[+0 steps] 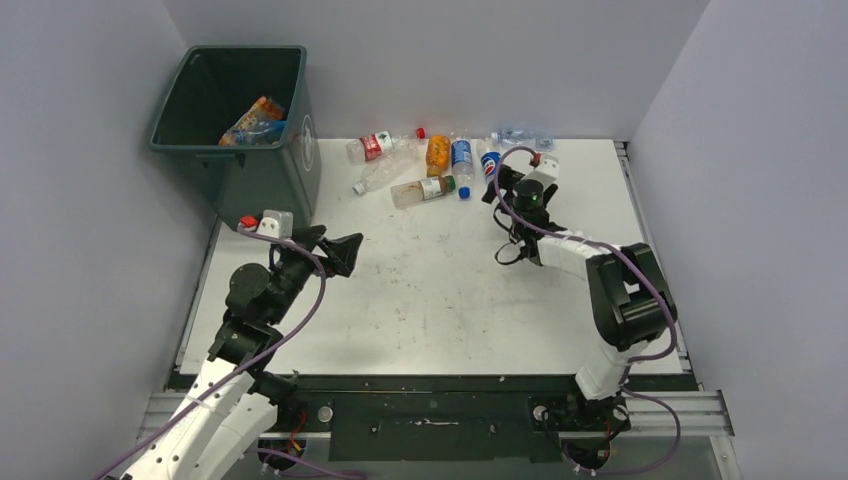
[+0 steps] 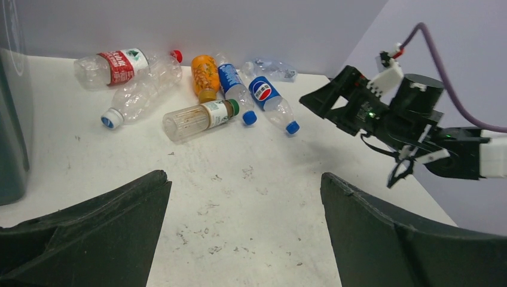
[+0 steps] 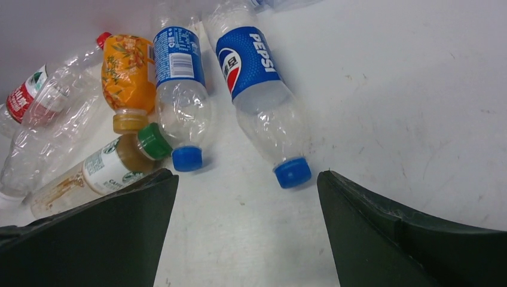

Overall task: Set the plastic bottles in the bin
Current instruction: Pick up the plastic bottle at the center of the board.

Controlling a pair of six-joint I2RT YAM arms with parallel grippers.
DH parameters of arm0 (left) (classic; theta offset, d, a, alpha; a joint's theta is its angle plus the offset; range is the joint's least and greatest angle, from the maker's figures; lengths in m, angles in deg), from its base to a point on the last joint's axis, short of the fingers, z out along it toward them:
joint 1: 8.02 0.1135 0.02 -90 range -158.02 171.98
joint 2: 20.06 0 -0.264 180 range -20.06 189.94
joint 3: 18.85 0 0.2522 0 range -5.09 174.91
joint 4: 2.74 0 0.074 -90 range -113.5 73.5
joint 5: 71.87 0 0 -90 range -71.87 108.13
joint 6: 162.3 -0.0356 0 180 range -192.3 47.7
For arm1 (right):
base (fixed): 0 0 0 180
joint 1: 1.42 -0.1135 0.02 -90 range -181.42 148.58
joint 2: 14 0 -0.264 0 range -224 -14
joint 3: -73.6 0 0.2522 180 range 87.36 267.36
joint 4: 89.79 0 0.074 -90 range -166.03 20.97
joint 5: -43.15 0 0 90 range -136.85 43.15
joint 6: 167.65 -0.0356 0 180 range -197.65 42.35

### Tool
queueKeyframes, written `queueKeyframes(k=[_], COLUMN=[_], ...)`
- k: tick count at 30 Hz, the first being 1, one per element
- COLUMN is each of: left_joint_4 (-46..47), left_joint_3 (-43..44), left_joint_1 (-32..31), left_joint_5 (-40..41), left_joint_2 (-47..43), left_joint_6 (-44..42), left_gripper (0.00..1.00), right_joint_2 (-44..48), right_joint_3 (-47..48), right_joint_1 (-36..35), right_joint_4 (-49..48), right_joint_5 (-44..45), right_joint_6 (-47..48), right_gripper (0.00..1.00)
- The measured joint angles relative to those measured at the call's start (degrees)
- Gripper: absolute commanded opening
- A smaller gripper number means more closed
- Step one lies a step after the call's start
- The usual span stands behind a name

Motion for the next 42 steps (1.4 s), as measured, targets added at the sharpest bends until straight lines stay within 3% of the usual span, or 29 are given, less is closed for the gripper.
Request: queueKeyframes(k=[8,20,28,31,38,42], left_joint_4=[-0.28,-1.70,-1.75,-1.75,-1.75,-1.75], left_joint_3=[0.24,0.94,0.94,0.94,0.94,0.94], left_joint_1=[-2.10,-2.19,-2.19,-2.19,-2.16,-2.14], left_joint_5=[0.59,0.57,0.57,0.57,0.57,0.59], left_joint_2=[-0.76,1.53,2.36,2.36,2.36,2.34], left_joint_6=[-0.11,-0.04,-0.04,-0.04,-0.04,-0.07], left_gripper=[0.96,0.96,0.96,0.96,0.96,0.96], right_joint_2=[-12.74,-24.41,-28.63,-29.14,-29.14,-29.09], right_joint_3=[14.40,24.96,29.22,30.12,30.16,29.79], right_joint_1=[1.90,2.73,4.44,4.83,4.87,4.87], right_joint_4=[4.52,11.56,14.62,14.75,14.58,13.64], right_joint_5=[-2.89,-5.14,-5.90,-6.45,-9.09,-10.54], right_joint_6=[6.05,8.90,8.76,8.79,8.98,8.90], right_gripper=[0.90,0.90,0.97,0.83,0.38,0.27])
